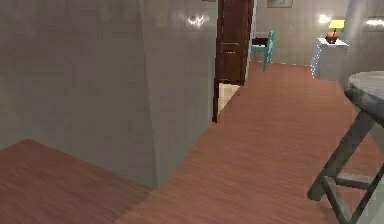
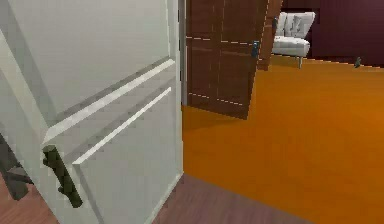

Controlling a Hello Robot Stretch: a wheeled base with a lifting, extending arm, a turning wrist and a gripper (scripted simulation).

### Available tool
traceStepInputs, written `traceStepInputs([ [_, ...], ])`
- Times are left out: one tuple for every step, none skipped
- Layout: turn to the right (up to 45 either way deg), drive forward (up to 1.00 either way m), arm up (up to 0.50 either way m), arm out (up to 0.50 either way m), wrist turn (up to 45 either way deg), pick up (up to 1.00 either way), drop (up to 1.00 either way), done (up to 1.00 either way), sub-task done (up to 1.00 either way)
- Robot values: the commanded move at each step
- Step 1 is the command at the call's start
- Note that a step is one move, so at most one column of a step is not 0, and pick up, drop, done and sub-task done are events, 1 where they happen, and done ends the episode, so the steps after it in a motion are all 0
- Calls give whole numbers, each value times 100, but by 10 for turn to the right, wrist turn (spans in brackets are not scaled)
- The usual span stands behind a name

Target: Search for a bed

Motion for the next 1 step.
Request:
traceStepInputs([
  [-150, 0, 0, 0, 0, 0, 0, 0, 0],
])
